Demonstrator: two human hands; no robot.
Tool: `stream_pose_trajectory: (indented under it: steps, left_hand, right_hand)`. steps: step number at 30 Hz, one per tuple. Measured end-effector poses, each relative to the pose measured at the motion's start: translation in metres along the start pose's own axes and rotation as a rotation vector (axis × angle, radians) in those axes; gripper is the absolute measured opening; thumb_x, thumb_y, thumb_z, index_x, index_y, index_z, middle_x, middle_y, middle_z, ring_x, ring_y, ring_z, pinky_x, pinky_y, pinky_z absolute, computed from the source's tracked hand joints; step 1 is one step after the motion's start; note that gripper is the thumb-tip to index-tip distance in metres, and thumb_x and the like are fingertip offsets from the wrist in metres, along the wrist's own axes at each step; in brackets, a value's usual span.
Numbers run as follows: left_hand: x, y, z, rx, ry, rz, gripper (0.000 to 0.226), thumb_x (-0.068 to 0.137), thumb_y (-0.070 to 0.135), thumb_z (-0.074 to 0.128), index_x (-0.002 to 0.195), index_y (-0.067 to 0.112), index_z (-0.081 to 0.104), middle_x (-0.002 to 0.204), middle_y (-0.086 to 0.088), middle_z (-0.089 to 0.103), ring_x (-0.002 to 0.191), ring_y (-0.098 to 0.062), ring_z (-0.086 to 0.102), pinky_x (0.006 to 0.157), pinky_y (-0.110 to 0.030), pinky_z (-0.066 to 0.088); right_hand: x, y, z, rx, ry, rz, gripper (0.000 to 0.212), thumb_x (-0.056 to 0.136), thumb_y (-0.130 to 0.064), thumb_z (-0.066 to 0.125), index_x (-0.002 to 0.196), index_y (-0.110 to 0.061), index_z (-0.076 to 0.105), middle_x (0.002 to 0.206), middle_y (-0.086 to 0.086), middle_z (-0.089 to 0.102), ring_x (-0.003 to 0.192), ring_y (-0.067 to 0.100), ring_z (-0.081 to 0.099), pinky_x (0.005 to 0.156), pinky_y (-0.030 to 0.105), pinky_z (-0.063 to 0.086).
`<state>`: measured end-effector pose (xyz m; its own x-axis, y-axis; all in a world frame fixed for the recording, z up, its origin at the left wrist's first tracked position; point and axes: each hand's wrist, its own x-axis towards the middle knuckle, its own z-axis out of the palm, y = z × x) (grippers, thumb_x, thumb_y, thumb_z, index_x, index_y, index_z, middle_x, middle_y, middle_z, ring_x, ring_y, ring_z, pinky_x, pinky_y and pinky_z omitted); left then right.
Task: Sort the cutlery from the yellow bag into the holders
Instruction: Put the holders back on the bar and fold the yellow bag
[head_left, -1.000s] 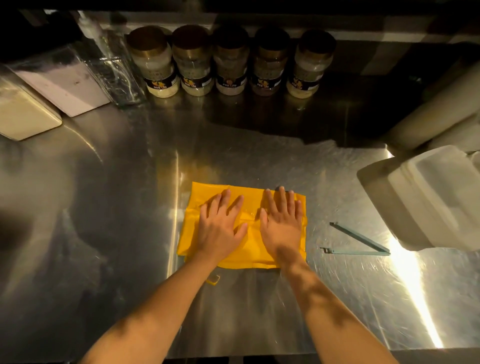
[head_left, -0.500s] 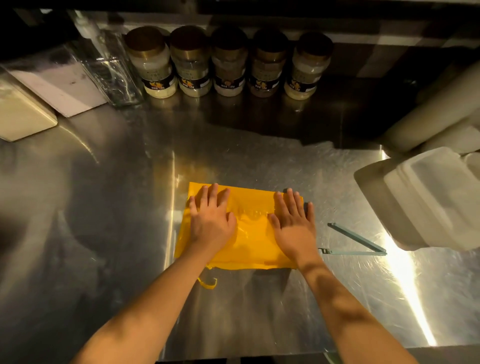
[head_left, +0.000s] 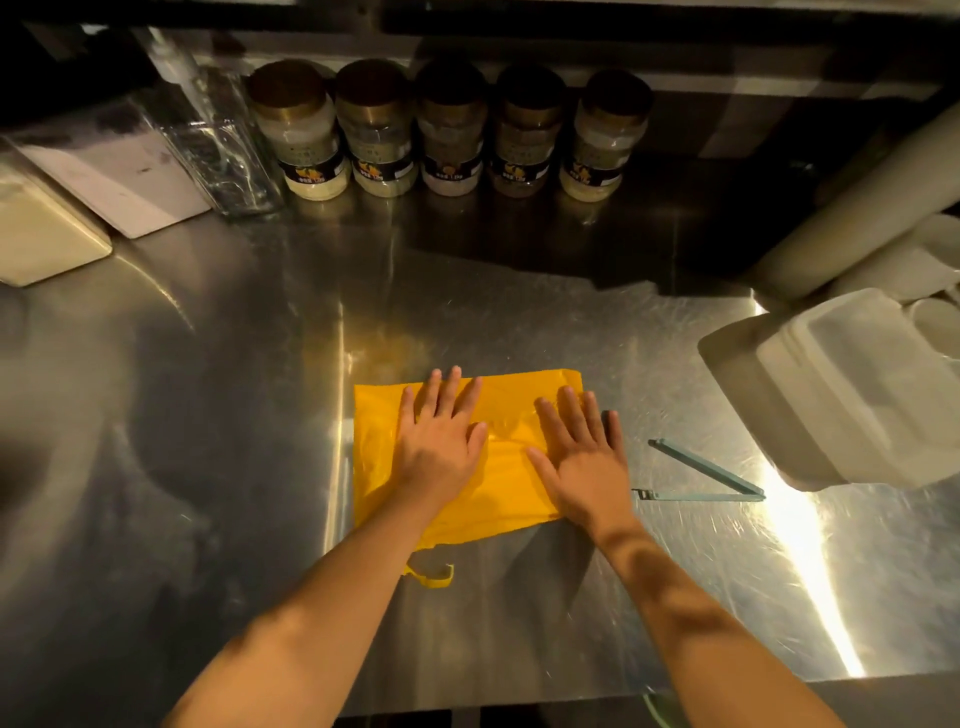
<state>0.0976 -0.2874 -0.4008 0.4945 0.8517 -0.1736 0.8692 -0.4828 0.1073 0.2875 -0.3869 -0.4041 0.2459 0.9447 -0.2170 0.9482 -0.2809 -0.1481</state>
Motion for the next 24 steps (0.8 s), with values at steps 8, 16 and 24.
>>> stream_pose_trajectory:
  steps: [8, 16, 24]
  left_hand:
    - [0.007, 0.006, -0.024, 0.026, 0.086, -0.146, 0.056, 0.092, 0.053, 0.055, 0.140, 0.024, 0.054, 0.134, -0.006, 0.059, 0.116, -0.026, 0.055, 0.090, -0.042, 0.039]
    - [0.013, -0.030, -0.052, -0.524, -0.335, -0.244, 0.016, 0.086, 0.028, 0.071, 0.079, 0.019, 0.060, 0.085, -0.005, 0.060, 0.082, -0.026, 0.062, 0.062, -0.026, 0.038]
    - [-0.005, -0.029, -0.099, -1.690, -0.435, -0.373, 0.020, 0.102, 0.008, 0.047, 0.110, 0.020, 0.062, 0.093, 0.000, 0.075, 0.084, -0.016, 0.071, 0.072, -0.031, 0.058]
  right_hand:
    - [-0.006, -0.019, -0.018, 0.264, 0.029, 0.474, 0.105, 0.083, -0.079, 0.049, 0.161, -0.021, 0.010, 0.168, 0.015, 0.005, 0.155, 0.032, 0.001, 0.122, 0.049, 0.001]
    - [-0.025, -0.026, -0.024, 0.380, 0.103, 0.611, 0.100, 0.082, -0.058, 0.070, 0.156, -0.010, 0.024, 0.160, 0.018, 0.030, 0.146, 0.038, 0.026, 0.116, 0.052, 0.023]
    - [-0.012, -0.039, -0.046, 1.245, 0.089, 0.592, 0.107, 0.080, -0.045, 0.079, 0.159, -0.013, 0.014, 0.153, 0.012, 0.042, 0.138, 0.033, 0.043, 0.114, 0.052, 0.036]
